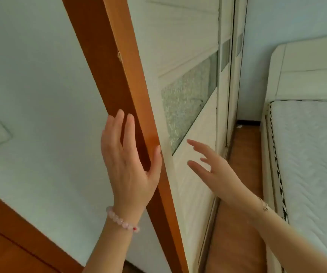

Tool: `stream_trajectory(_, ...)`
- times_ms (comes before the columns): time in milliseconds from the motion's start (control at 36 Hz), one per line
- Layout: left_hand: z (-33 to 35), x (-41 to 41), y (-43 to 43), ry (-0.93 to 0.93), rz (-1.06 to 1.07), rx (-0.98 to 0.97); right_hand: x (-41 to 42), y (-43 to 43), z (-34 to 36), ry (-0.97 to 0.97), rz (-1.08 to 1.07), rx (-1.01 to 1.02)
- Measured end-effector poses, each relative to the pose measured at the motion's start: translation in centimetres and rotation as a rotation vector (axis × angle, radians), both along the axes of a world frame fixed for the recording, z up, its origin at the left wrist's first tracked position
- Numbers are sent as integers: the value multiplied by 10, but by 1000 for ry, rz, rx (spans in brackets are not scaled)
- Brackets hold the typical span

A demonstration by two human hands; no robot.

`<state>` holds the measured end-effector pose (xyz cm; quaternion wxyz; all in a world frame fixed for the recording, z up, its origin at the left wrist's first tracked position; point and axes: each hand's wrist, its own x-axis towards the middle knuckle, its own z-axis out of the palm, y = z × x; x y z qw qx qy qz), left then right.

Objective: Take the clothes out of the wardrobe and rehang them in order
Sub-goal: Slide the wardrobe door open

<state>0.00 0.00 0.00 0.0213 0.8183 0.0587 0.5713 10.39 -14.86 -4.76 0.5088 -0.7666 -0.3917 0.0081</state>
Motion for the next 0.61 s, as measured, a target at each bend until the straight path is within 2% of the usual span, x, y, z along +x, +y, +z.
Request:
stream_trajectory(83,3,12,4,5,-47,-135,-2,22,17,-87,36,64)
stream_trajectory(333,-12,42,9,-164,-50,-158,-4,62,27,-74,233,288)
stream_trajectory(444,-15,44,12,-202,-87,-130,0,68,23,-156,230,276)
stream_trajectory(611,-16,44,12,-224,-81,-120,10,70,16,-447,54,153)
